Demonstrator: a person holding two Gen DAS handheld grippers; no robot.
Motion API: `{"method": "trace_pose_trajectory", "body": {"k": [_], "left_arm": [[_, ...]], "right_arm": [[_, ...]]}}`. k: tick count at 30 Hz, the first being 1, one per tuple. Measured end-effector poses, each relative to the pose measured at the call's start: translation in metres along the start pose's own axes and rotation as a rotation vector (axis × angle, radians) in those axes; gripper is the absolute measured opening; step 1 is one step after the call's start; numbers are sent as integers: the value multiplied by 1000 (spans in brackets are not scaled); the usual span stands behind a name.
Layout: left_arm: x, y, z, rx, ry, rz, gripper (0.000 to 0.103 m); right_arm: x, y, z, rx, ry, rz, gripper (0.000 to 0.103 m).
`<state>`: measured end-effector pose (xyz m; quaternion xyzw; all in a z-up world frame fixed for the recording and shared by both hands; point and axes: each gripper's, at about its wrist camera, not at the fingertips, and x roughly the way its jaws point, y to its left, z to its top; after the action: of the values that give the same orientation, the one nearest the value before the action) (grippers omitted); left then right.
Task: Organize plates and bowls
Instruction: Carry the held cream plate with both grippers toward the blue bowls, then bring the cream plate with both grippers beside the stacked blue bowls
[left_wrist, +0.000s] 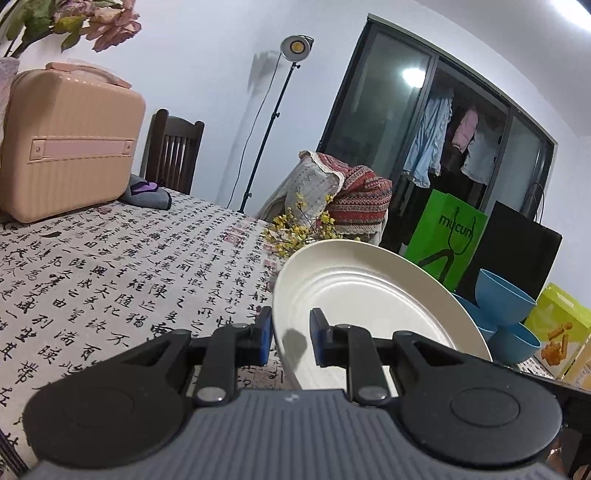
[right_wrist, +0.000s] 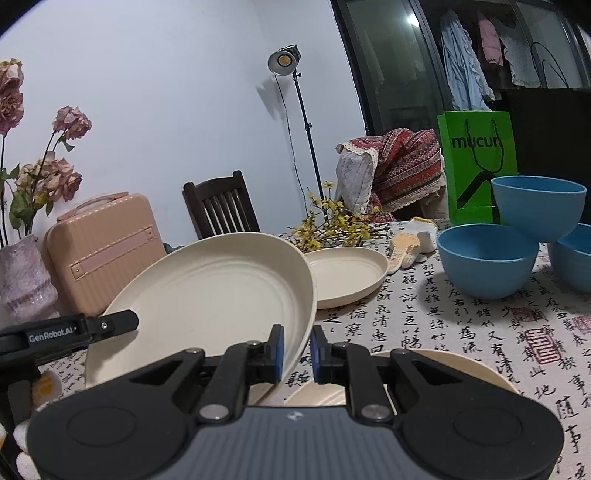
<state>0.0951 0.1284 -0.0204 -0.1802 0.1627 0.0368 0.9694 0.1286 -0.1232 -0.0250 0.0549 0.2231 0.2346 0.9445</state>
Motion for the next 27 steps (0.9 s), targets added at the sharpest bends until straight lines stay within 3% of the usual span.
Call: {"method": "trace_pose_trajectory", "body": {"k": [27], "left_arm": [[12, -39, -10, 105, 82, -40, 21]], "right_arm": [[-28, -30, 1, -6, -16, -43, 15]]}}
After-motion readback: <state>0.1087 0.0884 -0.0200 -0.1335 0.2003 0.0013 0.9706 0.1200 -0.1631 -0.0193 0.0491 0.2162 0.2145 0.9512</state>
